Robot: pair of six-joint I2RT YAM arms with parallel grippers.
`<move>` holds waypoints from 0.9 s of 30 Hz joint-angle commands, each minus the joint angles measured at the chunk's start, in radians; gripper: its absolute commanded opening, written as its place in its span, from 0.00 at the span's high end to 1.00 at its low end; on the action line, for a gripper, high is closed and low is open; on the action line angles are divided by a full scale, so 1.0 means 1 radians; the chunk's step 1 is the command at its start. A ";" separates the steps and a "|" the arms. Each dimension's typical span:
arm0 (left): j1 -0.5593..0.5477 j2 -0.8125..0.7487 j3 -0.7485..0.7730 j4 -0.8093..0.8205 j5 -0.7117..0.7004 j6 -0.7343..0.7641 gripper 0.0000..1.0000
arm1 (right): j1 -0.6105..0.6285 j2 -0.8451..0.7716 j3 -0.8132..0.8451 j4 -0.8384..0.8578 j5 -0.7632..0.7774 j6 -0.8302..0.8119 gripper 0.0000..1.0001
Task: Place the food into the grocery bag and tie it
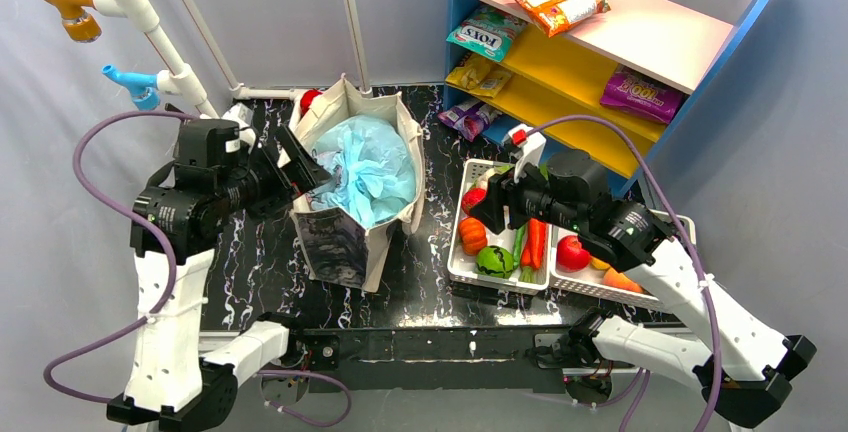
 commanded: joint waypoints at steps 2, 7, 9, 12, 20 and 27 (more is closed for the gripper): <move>0.003 0.058 0.145 -0.042 -0.073 0.057 0.02 | -0.004 0.036 0.135 -0.059 0.040 0.105 0.36; 0.003 0.154 0.279 -0.037 -0.097 0.086 0.02 | -0.004 0.085 0.267 -0.160 0.051 0.136 0.36; 0.002 0.196 0.339 -0.031 -0.093 0.101 0.02 | -0.004 0.106 0.348 -0.184 0.054 0.139 0.35; 0.002 0.267 0.453 -0.032 -0.089 0.123 0.02 | -0.004 0.166 0.507 -0.270 0.058 0.168 0.32; 0.003 0.368 0.567 -0.004 -0.069 0.147 0.02 | -0.012 0.281 0.786 -0.439 -0.010 0.302 0.21; 0.003 0.355 0.541 0.016 -0.063 0.164 0.01 | -0.073 0.410 1.079 -0.732 -0.041 0.321 0.20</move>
